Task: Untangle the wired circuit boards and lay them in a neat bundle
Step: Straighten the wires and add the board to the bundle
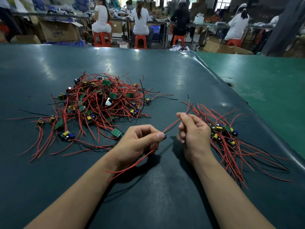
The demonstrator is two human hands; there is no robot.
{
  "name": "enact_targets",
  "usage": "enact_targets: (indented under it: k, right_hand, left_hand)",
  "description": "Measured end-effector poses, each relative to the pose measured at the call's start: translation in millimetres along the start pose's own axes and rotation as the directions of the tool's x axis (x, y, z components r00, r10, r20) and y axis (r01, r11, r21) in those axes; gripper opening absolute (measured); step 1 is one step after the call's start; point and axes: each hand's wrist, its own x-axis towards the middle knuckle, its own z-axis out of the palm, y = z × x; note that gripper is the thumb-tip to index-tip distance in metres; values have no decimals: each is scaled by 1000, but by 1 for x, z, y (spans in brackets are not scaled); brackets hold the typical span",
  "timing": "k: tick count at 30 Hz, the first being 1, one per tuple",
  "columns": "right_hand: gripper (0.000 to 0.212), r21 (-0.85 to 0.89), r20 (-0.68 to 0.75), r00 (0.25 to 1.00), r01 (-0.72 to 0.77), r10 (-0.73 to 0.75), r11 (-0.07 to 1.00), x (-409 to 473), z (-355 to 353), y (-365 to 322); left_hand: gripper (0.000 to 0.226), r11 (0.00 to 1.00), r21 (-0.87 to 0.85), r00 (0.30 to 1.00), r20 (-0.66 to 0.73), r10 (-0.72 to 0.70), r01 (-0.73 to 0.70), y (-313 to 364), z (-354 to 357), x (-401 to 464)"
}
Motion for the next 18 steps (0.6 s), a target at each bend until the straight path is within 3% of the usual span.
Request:
enact_targets:
  k: [6,9,14,18]
  right_hand:
    - [18,121,-87,996,11,0,993,7,-5,-2]
    - [20,42,-94,994,67,-63,997,7,-7,-2]
    - [22,-222,-59,945,302,-322,927,2,-6,0]
    - [15,-155,-147,960,217,-240,964,8,-10,-2]
  left_hand:
    - [20,1000,4,1000,28,1,-1,0,-1,-3]
    - [18,1000,5,999,38,2,-2,0,-1,-3]
    - [20,999,-38,1000,29,-7,8,1,-1,-3]
    - [20,998,-62,999,33,-8,10,1,-1,-3]
